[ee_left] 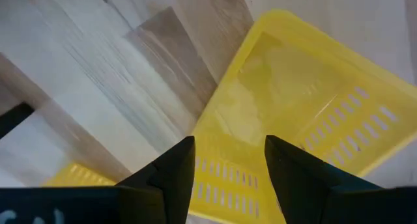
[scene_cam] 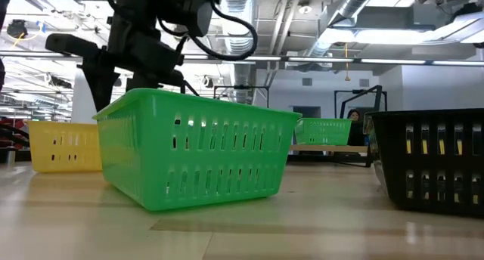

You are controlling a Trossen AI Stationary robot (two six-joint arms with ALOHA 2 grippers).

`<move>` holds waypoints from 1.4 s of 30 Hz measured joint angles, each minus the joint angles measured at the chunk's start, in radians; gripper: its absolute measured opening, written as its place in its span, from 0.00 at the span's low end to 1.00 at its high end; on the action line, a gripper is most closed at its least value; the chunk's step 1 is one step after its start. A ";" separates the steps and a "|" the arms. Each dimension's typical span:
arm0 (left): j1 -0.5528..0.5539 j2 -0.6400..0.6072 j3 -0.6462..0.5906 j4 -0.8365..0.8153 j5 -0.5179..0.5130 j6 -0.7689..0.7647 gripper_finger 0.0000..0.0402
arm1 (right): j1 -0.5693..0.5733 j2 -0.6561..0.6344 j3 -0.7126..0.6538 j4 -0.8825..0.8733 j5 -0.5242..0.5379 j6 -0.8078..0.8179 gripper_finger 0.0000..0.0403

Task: Stack baskets on shelf by color
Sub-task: Put the bottom left yellow bin on the shelf

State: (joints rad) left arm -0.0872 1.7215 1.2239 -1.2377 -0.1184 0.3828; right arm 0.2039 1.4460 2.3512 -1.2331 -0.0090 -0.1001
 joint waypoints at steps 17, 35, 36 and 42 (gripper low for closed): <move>0.010 -0.001 -0.112 0.159 -0.025 0.016 0.43 | 0.000 0.019 0.000 0.020 0.000 -0.005 0.30; 0.021 -0.001 -0.150 0.204 0.006 -0.299 0.01 | 0.000 0.019 0.000 0.064 0.000 -0.005 0.30; 0.026 -0.001 -0.133 0.204 0.004 -0.333 0.01 | 0.000 0.019 0.000 0.064 0.000 -0.005 0.30; 0.044 -0.006 0.060 0.195 0.002 -0.489 0.00 | 0.000 0.019 0.000 0.065 0.000 -0.003 0.30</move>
State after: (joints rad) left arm -0.0433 1.7160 1.2842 -1.0423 -0.1160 -0.1065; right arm 0.2035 1.4647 2.3512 -1.1677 -0.0085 -0.1032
